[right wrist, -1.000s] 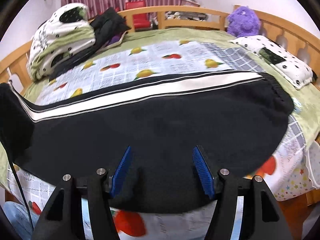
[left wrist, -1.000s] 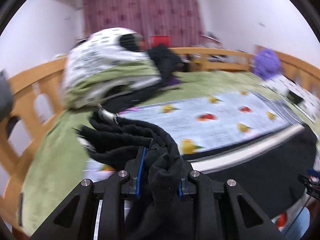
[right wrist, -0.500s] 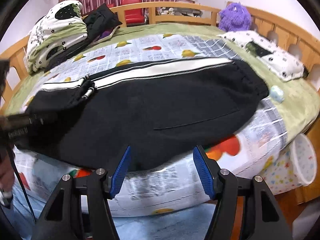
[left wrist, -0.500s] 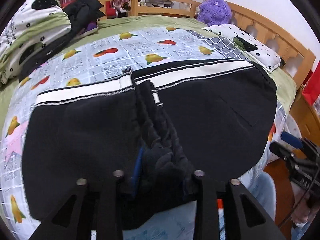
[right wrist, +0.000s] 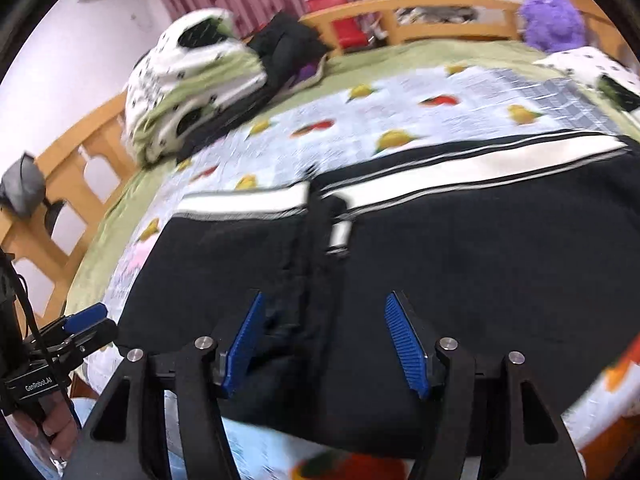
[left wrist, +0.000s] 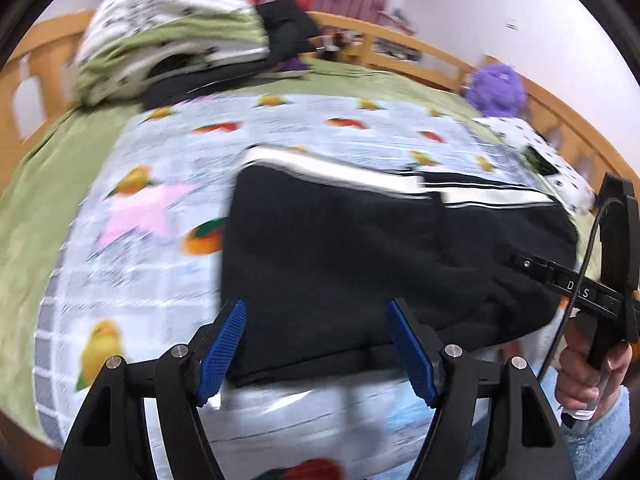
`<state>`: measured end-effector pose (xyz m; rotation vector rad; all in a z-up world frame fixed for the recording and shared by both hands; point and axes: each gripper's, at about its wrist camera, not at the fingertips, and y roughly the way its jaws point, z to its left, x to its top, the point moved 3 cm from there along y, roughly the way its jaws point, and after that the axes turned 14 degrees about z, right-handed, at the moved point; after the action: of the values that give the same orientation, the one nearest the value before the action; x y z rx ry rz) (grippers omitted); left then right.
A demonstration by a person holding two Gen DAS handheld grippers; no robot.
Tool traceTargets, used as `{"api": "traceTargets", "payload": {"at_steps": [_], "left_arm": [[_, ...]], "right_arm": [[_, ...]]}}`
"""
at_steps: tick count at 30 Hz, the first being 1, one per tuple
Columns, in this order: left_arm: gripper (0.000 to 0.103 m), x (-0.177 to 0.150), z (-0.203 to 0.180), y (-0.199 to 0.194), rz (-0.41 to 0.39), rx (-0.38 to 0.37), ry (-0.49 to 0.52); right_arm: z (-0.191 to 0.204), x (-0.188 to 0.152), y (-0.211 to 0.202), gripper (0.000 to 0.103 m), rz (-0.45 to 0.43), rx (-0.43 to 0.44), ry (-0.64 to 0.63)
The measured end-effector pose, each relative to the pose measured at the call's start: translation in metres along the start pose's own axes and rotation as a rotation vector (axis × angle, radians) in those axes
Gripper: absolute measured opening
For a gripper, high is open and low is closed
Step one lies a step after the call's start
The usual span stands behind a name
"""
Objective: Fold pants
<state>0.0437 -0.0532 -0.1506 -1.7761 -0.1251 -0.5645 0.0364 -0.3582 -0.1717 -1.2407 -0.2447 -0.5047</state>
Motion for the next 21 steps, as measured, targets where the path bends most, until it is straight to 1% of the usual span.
{"api": "traceTargets", "payload": {"at_steps": [3,4,5,6,8,9,10,11,13,15,17,18,19,20,21], "left_arm": [[0.071,-0.005,0.025,0.003,0.01,-0.011,-0.062],[0.071,-0.007,0.034,0.003,0.01,-0.015,-0.088],[0.071,-0.007,0.039,0.004,0.01,-0.019,-0.103],[0.071,-0.007,0.043,0.006,0.011,-0.021,-0.109],[0.071,-0.007,0.049,0.006,0.01,-0.018,-0.12],[0.071,-0.008,0.052,0.004,0.008,-0.016,-0.12],[0.071,-0.008,0.054,0.004,0.002,-0.016,-0.12],[0.071,-0.009,0.055,0.002,-0.007,-0.02,-0.121],[0.071,-0.009,0.059,0.001,-0.013,-0.03,-0.124],[0.071,-0.009,0.061,0.004,-0.008,-0.046,-0.136],[0.071,-0.008,0.062,0.009,0.009,-0.053,-0.138],[0.071,-0.008,0.061,0.01,0.014,-0.049,-0.137],[0.071,-0.008,0.061,0.012,0.02,-0.045,-0.134],[0.071,-0.008,0.061,0.012,0.02,-0.042,-0.13],[0.071,-0.009,0.061,0.011,0.018,-0.041,-0.128]], "right_arm": [[0.017,0.0,0.022,0.053,0.068,0.017,-0.035],[0.023,-0.001,0.031,0.051,0.1,0.017,-0.05],[0.028,-0.003,0.038,0.035,0.121,0.006,-0.058],[0.033,-0.005,0.042,0.017,0.112,-0.034,-0.078],[0.045,-0.007,0.035,0.016,0.073,-0.102,-0.149],[0.048,-0.008,0.021,0.015,0.025,-0.11,-0.153],[0.047,-0.008,0.008,0.015,-0.012,-0.088,-0.133],[0.045,-0.009,-0.007,0.015,-0.043,-0.044,-0.103],[0.038,-0.017,-0.028,0.015,-0.061,0.021,-0.064],[0.037,-0.027,-0.025,0.015,-0.025,0.02,-0.071],[0.037,-0.039,-0.003,0.016,0.053,-0.04,-0.096],[0.035,-0.044,0.009,0.02,0.097,-0.061,-0.1],[0.034,-0.049,0.018,0.021,0.133,-0.056,-0.106],[0.033,-0.052,0.017,0.023,0.133,-0.056,-0.116],[0.033,-0.051,0.013,0.027,0.122,-0.057,-0.137]]}}
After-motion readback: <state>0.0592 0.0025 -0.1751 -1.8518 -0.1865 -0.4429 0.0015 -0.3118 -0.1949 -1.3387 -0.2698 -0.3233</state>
